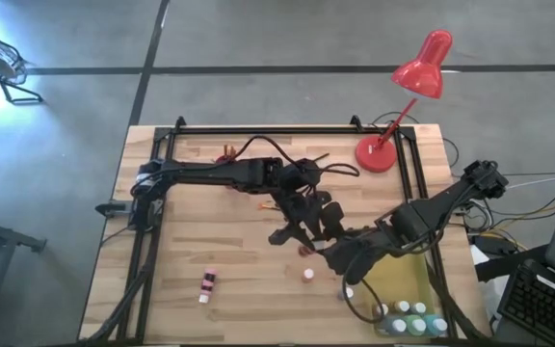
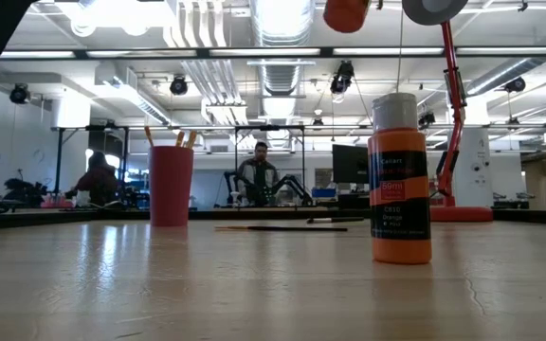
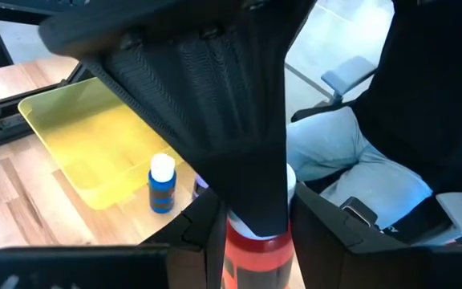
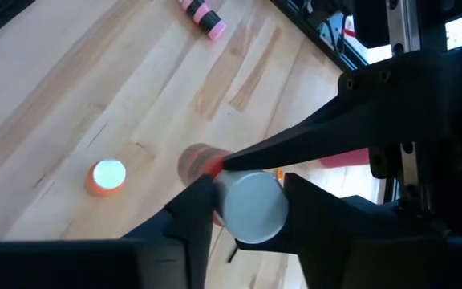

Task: Pick & Place Paint Supplies
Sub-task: Put the red paint bottle into the yellow bin

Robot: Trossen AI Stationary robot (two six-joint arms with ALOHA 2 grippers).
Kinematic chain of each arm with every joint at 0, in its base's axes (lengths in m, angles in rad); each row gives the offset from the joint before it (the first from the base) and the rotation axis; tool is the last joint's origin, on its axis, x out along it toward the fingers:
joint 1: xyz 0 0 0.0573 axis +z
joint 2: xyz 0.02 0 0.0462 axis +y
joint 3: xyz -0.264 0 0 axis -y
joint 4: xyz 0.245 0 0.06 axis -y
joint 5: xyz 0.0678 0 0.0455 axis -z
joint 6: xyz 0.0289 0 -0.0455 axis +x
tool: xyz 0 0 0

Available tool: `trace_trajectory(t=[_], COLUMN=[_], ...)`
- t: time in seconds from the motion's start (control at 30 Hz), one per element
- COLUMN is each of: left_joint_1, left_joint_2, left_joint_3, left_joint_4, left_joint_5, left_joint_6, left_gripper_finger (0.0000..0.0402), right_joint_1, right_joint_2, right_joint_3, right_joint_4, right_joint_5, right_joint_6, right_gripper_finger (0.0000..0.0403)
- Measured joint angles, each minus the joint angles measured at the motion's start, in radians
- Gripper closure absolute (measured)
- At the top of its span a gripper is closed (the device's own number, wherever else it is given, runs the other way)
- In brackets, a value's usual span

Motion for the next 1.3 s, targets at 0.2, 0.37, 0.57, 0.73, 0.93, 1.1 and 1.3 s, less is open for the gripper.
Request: trace_trajectory(t=[0.2,0.37,0.57,0.73,0.93,1.1,1.3], left_joint_1=[0.0,0.0,-0.004,0.001,0.014,0.016,0.016], left_joint_2=[-0.001,-0.003,-0.007,-0.022,-0.095,-0.156,-0.235], left_joint_3=[0.0,0.002,0.004,0.005,0.005,-0.015,-0.099], left_joint_4=[-0.003,0.0,0.006,-0.067,-0.311,-0.415,-0.393], left_joint_5=[0.0,-0.002,-0.024,-0.071,-0.476,-0.737,-0.787], left_joint_6=[0.0,-0.019,-0.053,-0.035,-0.027,-0.11,-0.157], left_gripper_finger=[0.0288,0.0286,0.0183,0.0102,0.0075,0.0081,0.0081], right_joint_1=[0.0,0.0,0.001,0.001,0.017,0.046,0.11], right_joint_2=[0.0,0.0,0.002,0.003,0.004,0.002,-0.001], right_joint_3=[0.008,0.021,0.039,0.049,0.084,0.141,0.211], right_joint_4=[-0.004,-0.014,-0.031,-0.061,-0.201,-0.366,-0.552], right_joint_5=[-0.007,-0.009,-0.007,-0.015,-0.011,-0.007,-0.033], right_joint_6=[-0.007,-0.009,-0.01,0.029,0.191,0.396,0.692], right_gripper_finger=[0.029,0.029,0.029,0.029,0.029,0.029,0.029])
